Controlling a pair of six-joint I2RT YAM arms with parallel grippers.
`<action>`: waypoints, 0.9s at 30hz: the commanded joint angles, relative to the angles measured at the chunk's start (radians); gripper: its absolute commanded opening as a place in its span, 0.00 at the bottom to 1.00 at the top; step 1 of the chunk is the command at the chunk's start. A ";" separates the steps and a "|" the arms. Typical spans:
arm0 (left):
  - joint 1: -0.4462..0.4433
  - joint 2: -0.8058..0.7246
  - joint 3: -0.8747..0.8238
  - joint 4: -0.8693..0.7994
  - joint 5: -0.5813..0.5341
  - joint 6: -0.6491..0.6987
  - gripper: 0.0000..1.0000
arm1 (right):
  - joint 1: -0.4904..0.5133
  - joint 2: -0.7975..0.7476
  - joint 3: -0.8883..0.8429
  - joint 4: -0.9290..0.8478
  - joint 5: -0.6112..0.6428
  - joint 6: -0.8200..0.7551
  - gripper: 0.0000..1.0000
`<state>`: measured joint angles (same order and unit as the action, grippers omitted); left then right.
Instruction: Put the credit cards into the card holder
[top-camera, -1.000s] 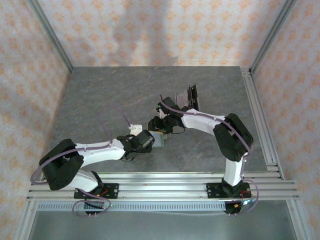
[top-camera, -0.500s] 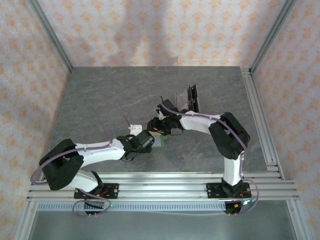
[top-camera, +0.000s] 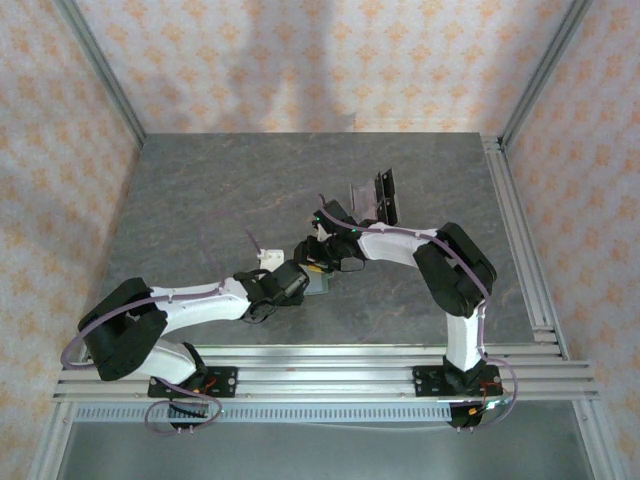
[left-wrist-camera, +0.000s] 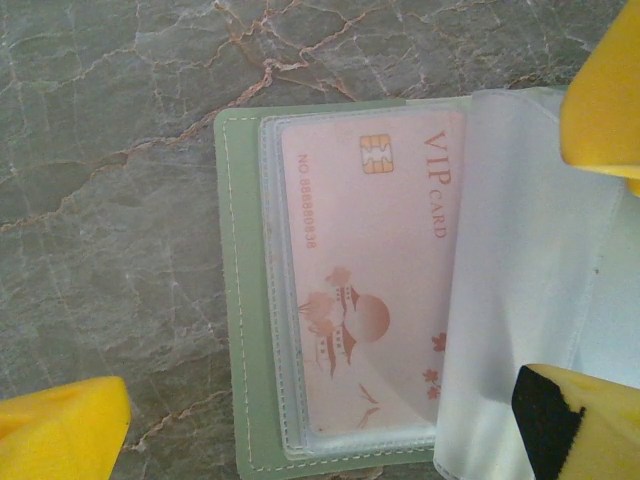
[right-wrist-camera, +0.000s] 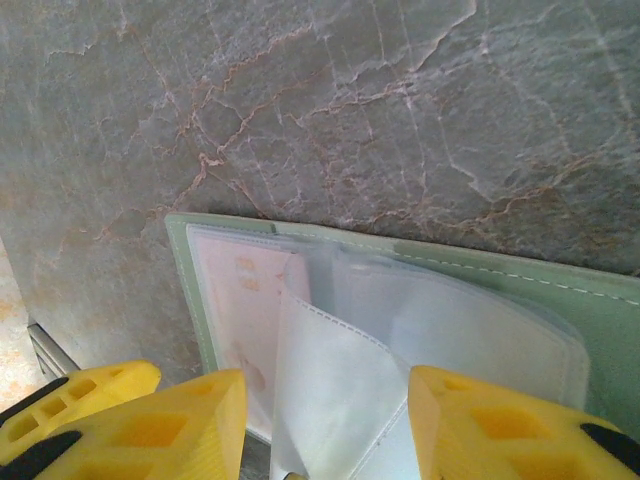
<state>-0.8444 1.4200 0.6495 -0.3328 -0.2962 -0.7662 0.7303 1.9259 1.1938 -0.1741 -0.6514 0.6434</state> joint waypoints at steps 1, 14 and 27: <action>-0.002 -0.026 0.019 -0.040 -0.047 -0.015 1.00 | 0.004 -0.010 -0.021 0.016 0.001 0.009 0.47; -0.003 -0.027 0.020 -0.046 -0.047 -0.013 1.00 | 0.004 -0.017 -0.049 0.044 -0.017 0.016 0.47; -0.002 -0.080 0.019 -0.054 -0.047 -0.012 1.00 | 0.044 0.019 0.095 -0.037 -0.020 -0.008 0.47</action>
<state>-0.8444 1.3792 0.6537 -0.3531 -0.2966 -0.7658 0.7582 1.9240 1.2446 -0.1738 -0.6662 0.6506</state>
